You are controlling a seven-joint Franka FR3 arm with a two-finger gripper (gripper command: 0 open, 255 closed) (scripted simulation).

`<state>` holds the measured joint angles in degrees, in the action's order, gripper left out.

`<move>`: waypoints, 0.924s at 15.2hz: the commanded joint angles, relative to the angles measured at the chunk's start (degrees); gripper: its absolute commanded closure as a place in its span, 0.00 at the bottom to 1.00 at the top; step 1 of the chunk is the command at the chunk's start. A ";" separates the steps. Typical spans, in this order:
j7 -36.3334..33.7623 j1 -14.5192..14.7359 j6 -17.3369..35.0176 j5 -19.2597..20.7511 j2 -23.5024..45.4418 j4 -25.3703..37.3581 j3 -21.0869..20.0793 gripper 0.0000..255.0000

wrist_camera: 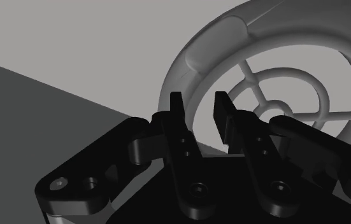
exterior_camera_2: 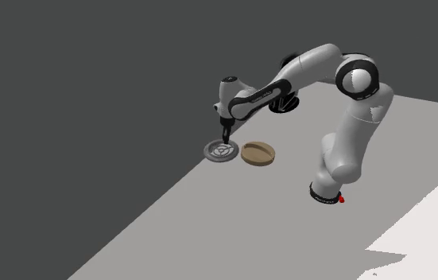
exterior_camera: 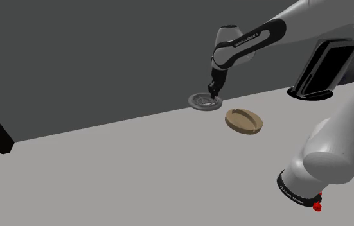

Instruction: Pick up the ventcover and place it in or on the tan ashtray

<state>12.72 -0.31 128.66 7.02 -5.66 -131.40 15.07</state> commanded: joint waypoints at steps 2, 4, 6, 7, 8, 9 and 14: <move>0.85 -0.61 -0.93 0.61 -2.07 -1.01 0.56 1.00; 2.41 -1.82 -1.02 1.74 -5.15 -3.76 1.69 1.00; 4.05 -3.12 -1.26 2.97 -8.16 -6.26 2.88 1.00; 4.91 -3.81 -1.44 3.61 -9.63 -7.42 3.50 1.00; 5.79 -4.53 -1.66 4.27 -11.08 -8.51 4.14 1.00; 6.69 -5.27 -1.91 4.94 -12.50 -9.53 4.80 1.00; 11.69 -9.34 -3.60 8.44 -19.11 -13.63 8.28 1.00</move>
<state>23.79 -9.04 125.93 14.88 -23.29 -144.56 23.07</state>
